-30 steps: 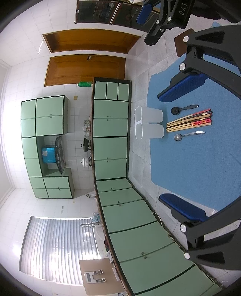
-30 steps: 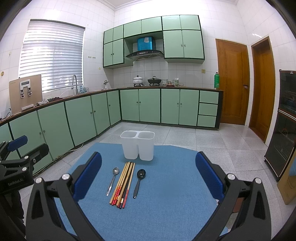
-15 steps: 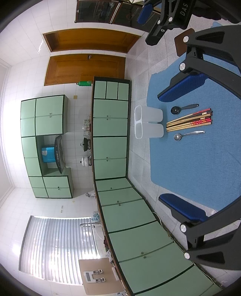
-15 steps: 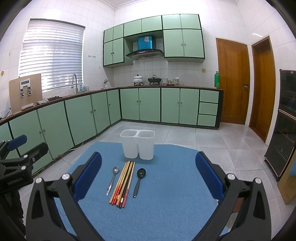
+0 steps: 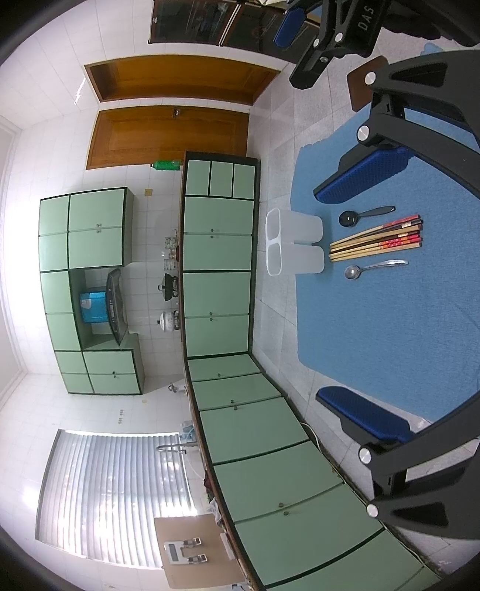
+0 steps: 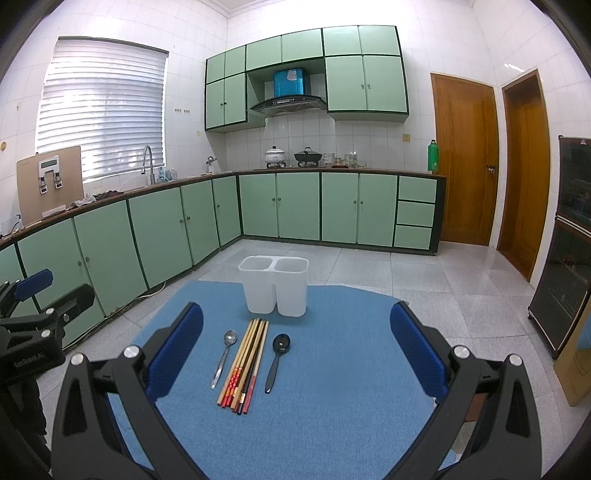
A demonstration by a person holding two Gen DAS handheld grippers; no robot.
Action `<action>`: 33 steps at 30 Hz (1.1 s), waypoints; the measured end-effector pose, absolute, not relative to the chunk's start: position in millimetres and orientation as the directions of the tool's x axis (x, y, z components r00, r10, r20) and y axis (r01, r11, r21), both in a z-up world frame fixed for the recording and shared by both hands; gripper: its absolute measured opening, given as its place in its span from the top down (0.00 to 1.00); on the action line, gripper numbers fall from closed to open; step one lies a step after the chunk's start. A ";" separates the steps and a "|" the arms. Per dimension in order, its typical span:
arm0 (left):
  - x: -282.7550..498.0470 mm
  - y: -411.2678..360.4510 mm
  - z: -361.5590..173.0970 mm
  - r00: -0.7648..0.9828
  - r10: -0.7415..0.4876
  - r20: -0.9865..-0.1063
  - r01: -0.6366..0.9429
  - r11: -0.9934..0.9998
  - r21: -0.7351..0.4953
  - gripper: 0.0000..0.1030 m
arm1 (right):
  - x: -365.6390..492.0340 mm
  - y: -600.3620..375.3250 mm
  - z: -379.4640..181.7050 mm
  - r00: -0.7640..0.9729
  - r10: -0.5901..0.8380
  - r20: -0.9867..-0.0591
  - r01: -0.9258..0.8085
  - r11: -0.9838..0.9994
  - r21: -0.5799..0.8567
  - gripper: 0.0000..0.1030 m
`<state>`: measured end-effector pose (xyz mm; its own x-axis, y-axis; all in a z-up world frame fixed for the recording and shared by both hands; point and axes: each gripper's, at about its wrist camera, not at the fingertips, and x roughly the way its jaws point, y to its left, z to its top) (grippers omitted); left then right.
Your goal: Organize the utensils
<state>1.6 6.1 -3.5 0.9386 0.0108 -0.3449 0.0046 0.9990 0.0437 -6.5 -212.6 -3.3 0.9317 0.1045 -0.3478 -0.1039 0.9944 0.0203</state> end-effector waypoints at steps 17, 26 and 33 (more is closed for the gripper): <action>13.0 8.1 -7.8 0.934 0.026 -0.356 -0.009 0.999 0.048 0.06 | 1.3 -213.8 -7.7 0.926 0.100 -0.365 -0.099 0.995 0.023 0.05; 34.6 11.6 -18.1 0.918 0.042 -0.395 -0.025 0.998 0.049 0.06 | 22.2 -212.6 -19.1 0.910 0.089 -0.404 -0.089 0.996 0.019 0.05; 89.7 28.0 -54.4 0.863 0.094 -0.496 -0.065 0.995 0.077 0.06 | 74.1 -210.3 -51.7 0.864 0.069 -0.499 -0.071 0.997 0.016 0.05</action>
<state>89.7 28.0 -54.4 0.8634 0.0943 -0.4956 -0.0647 0.9950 0.0766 74.1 -210.3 -51.7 0.8638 0.0692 -0.4990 -0.0705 0.9974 0.0162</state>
